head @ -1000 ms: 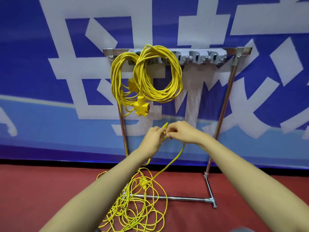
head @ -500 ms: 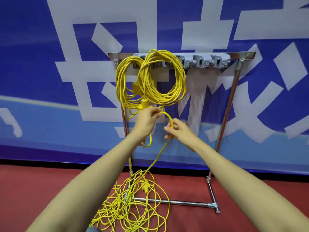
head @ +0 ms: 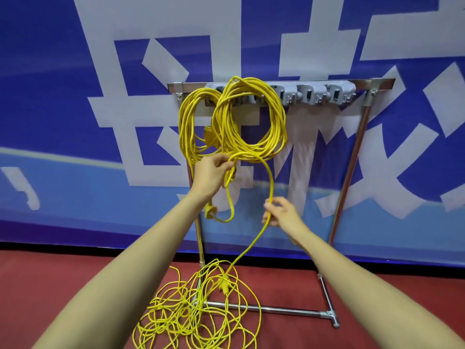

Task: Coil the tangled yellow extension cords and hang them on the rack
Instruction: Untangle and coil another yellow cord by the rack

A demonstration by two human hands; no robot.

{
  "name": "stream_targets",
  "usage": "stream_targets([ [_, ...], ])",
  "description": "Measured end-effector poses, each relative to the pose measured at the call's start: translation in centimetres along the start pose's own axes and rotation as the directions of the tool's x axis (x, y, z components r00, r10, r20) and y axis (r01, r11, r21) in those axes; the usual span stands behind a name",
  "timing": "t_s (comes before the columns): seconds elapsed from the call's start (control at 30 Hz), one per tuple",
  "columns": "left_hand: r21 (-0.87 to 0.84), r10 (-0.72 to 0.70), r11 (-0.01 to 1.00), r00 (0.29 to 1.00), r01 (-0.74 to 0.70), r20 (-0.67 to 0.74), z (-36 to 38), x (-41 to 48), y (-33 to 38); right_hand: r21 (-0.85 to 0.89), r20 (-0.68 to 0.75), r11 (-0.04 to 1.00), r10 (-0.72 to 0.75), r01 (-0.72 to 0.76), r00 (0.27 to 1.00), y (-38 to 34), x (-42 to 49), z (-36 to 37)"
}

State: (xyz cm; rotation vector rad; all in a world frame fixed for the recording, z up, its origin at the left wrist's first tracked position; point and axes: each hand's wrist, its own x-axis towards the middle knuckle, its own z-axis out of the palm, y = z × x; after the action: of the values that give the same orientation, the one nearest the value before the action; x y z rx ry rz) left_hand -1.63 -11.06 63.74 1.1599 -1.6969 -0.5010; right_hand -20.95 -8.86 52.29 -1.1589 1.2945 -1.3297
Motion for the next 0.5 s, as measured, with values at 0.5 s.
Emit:
stream_targets([
  [0.5,-0.037,-0.274,0.948,0.873,0.315,0.403,0.5,-2.8,-3.3,-0.593,0.350,0.714,-0.188,0.372,0.918,-8.3,-0.2,-3.0],
])
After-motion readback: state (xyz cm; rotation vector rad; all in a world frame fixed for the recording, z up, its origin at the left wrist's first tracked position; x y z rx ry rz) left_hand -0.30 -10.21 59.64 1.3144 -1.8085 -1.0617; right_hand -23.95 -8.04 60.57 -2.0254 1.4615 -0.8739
